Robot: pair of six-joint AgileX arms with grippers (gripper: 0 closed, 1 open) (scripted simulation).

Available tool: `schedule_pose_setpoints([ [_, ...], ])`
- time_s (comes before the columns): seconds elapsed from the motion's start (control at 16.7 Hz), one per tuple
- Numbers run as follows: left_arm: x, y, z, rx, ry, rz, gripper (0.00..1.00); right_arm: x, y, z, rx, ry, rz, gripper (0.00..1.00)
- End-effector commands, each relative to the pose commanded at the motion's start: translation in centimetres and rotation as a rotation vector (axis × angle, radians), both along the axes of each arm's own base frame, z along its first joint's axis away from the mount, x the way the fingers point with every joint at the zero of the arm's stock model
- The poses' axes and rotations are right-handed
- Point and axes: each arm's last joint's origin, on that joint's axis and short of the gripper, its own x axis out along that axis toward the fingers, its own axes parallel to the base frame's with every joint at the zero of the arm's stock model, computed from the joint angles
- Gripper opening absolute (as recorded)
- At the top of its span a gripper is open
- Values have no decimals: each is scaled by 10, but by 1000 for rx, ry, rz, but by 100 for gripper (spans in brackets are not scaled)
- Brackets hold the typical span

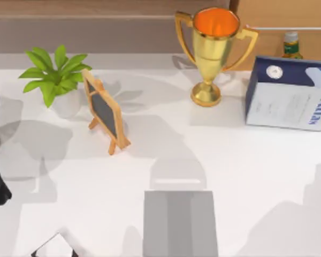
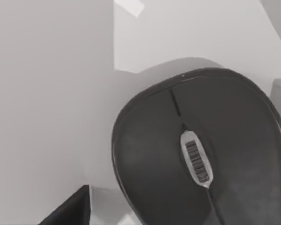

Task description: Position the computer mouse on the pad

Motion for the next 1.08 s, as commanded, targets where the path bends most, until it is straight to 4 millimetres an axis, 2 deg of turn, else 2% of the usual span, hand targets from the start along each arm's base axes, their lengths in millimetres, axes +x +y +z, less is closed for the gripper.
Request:
schedule_pose_setpoints([
  [0.06,0,0,0,0,0,0,100,0,0,0,0,0,0,2],
  [0.12,0,0,0,0,0,0,100,0,0,0,0,0,0,0],
  [0.54,0,0,0,0,0,0,100,0,0,0,0,0,0,0],
  [0.6,0,0,0,0,0,0,100,-12,0,13,-10,38,-29,0],
  [0.9,0,0,0,0,0,0,100,-26,12,21,16,93,-52,0],
  [1.08,0,0,0,0,0,0,100,-35,26,44,7,100,-31,0],
])
